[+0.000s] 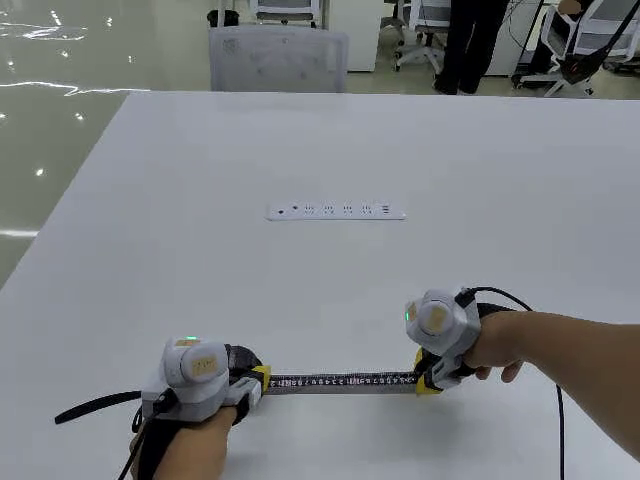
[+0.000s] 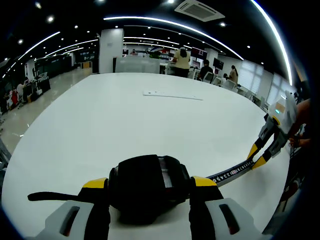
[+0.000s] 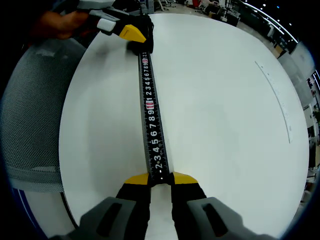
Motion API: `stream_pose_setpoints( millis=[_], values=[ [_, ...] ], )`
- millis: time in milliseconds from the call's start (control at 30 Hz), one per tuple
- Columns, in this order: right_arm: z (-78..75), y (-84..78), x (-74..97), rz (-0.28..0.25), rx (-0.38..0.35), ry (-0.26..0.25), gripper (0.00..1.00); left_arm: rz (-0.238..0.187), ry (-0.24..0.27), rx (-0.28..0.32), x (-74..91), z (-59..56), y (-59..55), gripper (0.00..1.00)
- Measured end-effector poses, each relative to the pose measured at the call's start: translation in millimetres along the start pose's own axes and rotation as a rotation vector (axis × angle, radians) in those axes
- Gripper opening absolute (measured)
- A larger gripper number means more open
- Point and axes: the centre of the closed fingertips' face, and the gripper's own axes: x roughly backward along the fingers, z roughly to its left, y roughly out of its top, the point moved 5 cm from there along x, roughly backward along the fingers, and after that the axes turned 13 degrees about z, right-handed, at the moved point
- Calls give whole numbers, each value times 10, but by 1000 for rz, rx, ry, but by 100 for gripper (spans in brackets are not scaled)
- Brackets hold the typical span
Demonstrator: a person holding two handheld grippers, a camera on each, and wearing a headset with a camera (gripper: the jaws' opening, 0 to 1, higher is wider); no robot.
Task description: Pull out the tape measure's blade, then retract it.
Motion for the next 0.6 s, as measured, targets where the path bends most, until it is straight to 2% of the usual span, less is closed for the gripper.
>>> stream_pose_setpoints(
  millis=[367,433,500,600],
  values=[
    [4,4,2,-23,-15,-4,13,0,-5,2,-7,13,4,59],
    [-1,8,1,-39,-21,1,14,7,-13,2,-8,18,8,59],
    [13,-1,6,-70,21,-8,14,13,-18,2,-6,16,6,59],
    [8,5,4,-73,6,3,14,20,-24,3,-8,20,8,59]
  ],
)
